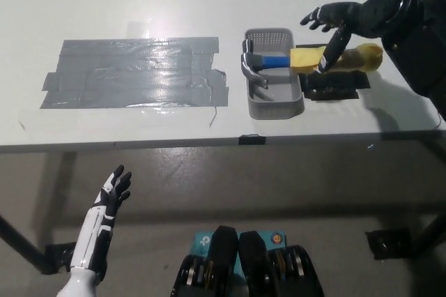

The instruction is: The robot picks the hammer placed on top of the gray container with right hand and places it on the grey area of the desk

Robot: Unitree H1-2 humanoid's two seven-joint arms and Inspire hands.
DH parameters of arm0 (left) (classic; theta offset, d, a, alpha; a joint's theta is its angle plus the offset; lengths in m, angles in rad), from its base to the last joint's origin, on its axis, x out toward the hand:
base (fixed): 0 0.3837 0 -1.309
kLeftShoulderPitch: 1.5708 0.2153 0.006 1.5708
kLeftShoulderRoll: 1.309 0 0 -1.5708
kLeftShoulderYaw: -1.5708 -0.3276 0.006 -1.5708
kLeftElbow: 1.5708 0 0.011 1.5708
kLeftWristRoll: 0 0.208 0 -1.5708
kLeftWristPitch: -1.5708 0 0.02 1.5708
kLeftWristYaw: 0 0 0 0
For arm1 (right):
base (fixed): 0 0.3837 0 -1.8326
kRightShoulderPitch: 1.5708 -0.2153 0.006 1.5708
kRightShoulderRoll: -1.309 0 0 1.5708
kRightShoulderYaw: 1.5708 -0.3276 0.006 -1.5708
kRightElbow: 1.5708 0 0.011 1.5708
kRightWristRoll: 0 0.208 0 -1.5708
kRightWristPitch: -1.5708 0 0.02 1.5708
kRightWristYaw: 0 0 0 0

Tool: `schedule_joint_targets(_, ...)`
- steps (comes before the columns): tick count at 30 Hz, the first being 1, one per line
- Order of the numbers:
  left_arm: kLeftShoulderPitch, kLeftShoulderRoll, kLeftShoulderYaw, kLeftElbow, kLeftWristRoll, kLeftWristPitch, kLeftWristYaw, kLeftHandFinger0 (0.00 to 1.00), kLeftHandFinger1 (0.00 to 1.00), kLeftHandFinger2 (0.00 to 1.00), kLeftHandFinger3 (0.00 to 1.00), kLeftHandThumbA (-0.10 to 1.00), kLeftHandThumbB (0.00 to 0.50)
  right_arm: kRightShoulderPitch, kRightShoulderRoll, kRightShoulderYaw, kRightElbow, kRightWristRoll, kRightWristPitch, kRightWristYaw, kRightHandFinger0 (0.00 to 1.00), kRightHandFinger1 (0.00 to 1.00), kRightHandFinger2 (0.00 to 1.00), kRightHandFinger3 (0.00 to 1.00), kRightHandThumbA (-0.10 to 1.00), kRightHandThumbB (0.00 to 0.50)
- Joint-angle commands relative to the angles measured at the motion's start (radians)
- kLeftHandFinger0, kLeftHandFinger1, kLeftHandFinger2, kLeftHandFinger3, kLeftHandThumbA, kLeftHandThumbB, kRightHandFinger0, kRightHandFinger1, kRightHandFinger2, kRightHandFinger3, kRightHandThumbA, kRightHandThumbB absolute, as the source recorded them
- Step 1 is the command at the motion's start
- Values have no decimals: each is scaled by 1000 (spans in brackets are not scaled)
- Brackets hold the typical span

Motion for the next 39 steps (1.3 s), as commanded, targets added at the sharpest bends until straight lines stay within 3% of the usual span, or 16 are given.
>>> schedule_joint_targets(1,-3,12,-7,-38,10,-45,-9,1000,1000,1000,1000,1000,211,-68,13,8,36,-44,-63,-1,1000,1000,1000,1000,1000,294)
schedule_joint_targets(7,-7,12,-7,-40,14,-41,-8,1000,1000,1000,1000,1000,216,-82,21,21,81,-76,-83,-10,1000,1000,1000,1000,1000,274)
schedule_joint_targets(17,-6,17,-10,-36,9,-55,-11,1000,1000,1000,1000,1000,217,-75,51,18,144,-101,-105,-34,1000,1000,1000,1000,1000,292)
schedule_joint_targets(23,-8,20,-11,-40,13,-49,-13,1000,1000,1000,1000,1000,214,-73,63,30,166,-140,-87,-78,1000,1000,1000,1000,1000,332)
schedule_joint_targets(31,-13,23,-13,-47,8,-40,-17,1000,1000,1000,1000,1000,219,-88,66,7,198,-125,-109,-57,1000,1000,1000,1000,1000,279)
schedule_joint_targets(39,-21,30,-20,-48,13,-35,-22,1000,1000,1000,1000,1000,211,-86,66,-7,204,-136,-95,-81,1000,1000,1000,1000,1000,280)
